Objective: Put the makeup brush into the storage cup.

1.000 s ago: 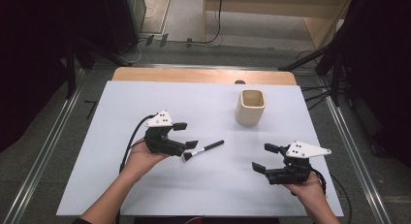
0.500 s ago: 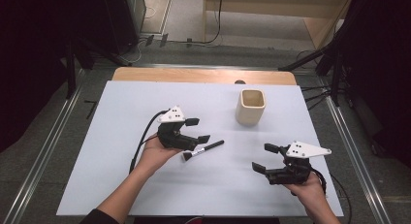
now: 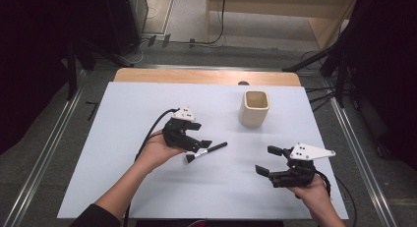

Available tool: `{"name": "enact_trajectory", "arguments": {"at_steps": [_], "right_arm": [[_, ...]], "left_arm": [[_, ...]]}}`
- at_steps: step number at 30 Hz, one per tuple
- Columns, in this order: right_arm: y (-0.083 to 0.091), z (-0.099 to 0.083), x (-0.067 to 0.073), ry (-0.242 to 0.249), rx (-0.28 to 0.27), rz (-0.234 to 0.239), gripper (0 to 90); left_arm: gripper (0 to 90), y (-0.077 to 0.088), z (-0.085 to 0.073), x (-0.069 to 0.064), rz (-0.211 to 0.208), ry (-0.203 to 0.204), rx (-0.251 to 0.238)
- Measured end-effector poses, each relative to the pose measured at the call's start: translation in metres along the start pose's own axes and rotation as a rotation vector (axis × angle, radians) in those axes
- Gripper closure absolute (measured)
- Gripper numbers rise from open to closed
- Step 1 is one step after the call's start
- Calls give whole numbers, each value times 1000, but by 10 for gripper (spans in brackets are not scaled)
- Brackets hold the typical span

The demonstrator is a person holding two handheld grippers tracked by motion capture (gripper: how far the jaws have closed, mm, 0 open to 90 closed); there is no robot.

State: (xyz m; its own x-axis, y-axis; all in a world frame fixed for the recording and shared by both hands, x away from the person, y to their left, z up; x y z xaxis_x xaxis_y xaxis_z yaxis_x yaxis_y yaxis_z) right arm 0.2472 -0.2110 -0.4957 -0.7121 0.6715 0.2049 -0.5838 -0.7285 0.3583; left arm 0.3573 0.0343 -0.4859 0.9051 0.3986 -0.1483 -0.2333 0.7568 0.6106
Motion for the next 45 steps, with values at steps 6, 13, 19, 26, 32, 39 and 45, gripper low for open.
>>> {"name": "enact_trajectory", "arguments": {"at_steps": [6, 13, 19, 26, 32, 39, 45], "right_arm": [[-1, -2, 0, -2, 13, -2, 170], [-2, -3, 0, -4, 21, 5, 170], [-2, -4, 0, -5, 29, 4, 170], [-4, -6, -1, 7, 42, -5, 170], [-4, -6, -1, 1, 48, -6, 170], [-4, -8, -1, 1, 61, -6, 170], [-4, -8, -1, -2, 64, -8, 170]], "left_arm": [[222, -3, -2, 1, 13, -35, 121], [217, -6, 1, 0, 15, -54, 209], [210, -7, 1, 1, 24, -77, 293], [201, -9, 1, 1, 6, -82, 395], [217, -12, 2, -2, 18, -129, 481], [221, -17, 1, -3, 20, -153, 566], [226, -23, 0, -3, 28, -165, 561]]}}
Point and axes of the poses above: each handheld gripper's, and its own axes: y roughly backward along the jaws, z roughly out of its top, x roughly to its left, the point moved 7 cm from there along -y, roughly forward along the jaws, and after that the axes turned 6 degrees about -x, right-handed, at the moved point
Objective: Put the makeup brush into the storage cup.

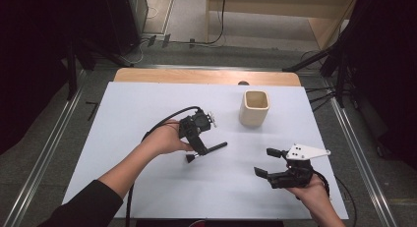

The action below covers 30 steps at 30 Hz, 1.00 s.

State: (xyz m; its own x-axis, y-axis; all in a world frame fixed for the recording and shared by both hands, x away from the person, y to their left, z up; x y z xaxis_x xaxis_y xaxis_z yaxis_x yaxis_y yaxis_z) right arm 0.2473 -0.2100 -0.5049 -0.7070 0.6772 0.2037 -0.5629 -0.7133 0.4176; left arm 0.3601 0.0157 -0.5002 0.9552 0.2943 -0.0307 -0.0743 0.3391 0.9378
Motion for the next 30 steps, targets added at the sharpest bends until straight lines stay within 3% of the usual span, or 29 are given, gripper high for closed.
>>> {"name": "enact_trajectory", "arguments": {"at_steps": [9, 21, 30], "right_arm": [[0, 0, 0, 1, 0, 3, 170], [0, 0, 0, 0, 3, 4, 170], [0, 0, 1, -1, 4, 5, 170]], "left_arm": [[231, -12, -2, -2, -13, -6, 8], [232, -26, -10, -1, -20, -10, 82], [260, -39, -14, -3, -7, -14, 105]]}}
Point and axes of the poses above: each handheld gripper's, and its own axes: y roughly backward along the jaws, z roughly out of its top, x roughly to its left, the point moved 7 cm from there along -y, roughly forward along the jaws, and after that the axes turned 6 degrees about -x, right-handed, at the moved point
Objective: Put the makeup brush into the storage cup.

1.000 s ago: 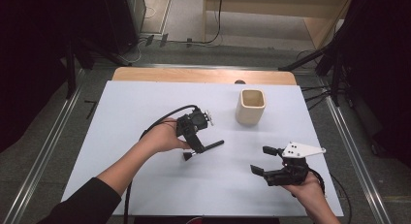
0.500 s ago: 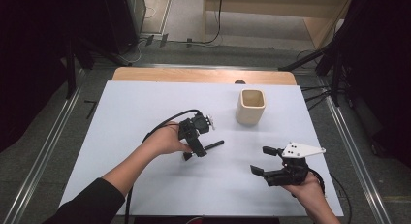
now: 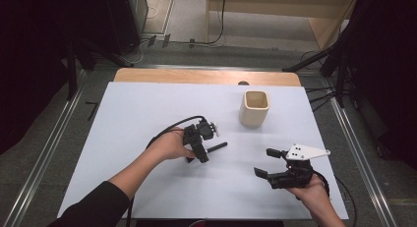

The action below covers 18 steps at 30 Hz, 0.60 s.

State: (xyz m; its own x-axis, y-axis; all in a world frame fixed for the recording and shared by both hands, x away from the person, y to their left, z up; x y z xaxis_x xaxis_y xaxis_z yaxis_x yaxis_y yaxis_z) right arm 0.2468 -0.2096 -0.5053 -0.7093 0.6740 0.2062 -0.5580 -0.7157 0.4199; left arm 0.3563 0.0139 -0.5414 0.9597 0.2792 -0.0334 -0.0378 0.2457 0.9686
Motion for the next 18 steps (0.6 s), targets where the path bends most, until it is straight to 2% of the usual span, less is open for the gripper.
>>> {"name": "enact_trajectory", "arguments": {"at_steps": [2, 6, 10, 14, 16, 18], "right_arm": [[0, 0, 0, -1, 0, 0, 170], [0, 0, 0, -1, -2, -2, 170], [0, 0, 0, 0, 0, -2, 170], [0, 0, 0, -1, 0, -2, 170], [0, 0, 0, 0, 0, -3, 170], [0, 0, -1, -3, 2, -5, 170]], "left_arm": [[294, -1, 0, 1, 23, 2, -1], [358, -3, 0, 1, 50, -33, 6], [395, -2, 0, 1, 55, -26, 9], [427, -2, 1, -2, 62, 1, 20], [484, -1, 1, -3, 61, 5, 23], [592, 0, 1, -5, 63, 2, 27]]}}
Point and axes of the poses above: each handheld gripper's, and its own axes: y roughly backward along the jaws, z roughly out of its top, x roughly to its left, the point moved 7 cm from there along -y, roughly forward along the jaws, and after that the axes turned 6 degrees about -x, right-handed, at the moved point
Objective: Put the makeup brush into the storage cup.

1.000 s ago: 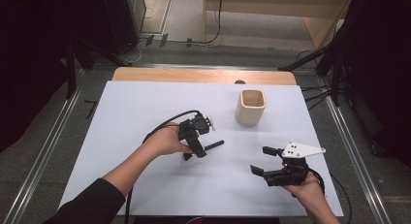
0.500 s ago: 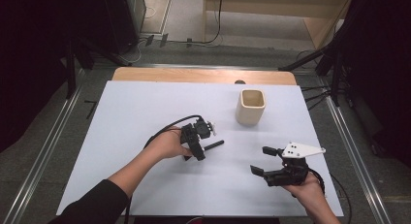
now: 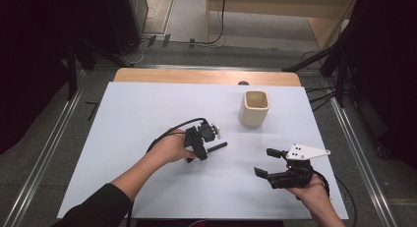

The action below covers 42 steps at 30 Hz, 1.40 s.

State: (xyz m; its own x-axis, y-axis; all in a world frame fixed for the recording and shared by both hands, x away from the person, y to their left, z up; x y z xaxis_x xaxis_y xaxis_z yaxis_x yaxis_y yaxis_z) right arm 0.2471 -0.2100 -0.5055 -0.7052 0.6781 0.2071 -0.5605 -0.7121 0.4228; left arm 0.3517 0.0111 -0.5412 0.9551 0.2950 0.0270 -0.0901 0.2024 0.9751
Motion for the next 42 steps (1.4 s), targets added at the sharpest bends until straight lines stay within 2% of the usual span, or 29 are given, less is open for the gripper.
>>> {"name": "enact_trajectory", "arguments": {"at_steps": [6, 17, 20, 24, 31, 42], "right_arm": [[0, 0, 0, 3, 1, 3, 170], [0, 0, 1, 1, -2, 10, 170], [0, 0, 1, 1, -2, 10, 170], [0, 0, 1, 1, 0, 12, 170], [-1, 0, 2, 3, -3, 11, 169], [-1, 1, 2, 5, -14, 16, 168]], "left_arm": [[774, 0, 1, -3, -4, 5, 20], [784, 1, 1, -1, -43, 48, 18], [783, 5, 1, 0, -50, 53, 3], [784, 13, 3, 0, -54, 59, -28], [783, 30, 4, -1, -75, 97, -125], [783, 65, -6, -6, -111, 134, -259]]}}
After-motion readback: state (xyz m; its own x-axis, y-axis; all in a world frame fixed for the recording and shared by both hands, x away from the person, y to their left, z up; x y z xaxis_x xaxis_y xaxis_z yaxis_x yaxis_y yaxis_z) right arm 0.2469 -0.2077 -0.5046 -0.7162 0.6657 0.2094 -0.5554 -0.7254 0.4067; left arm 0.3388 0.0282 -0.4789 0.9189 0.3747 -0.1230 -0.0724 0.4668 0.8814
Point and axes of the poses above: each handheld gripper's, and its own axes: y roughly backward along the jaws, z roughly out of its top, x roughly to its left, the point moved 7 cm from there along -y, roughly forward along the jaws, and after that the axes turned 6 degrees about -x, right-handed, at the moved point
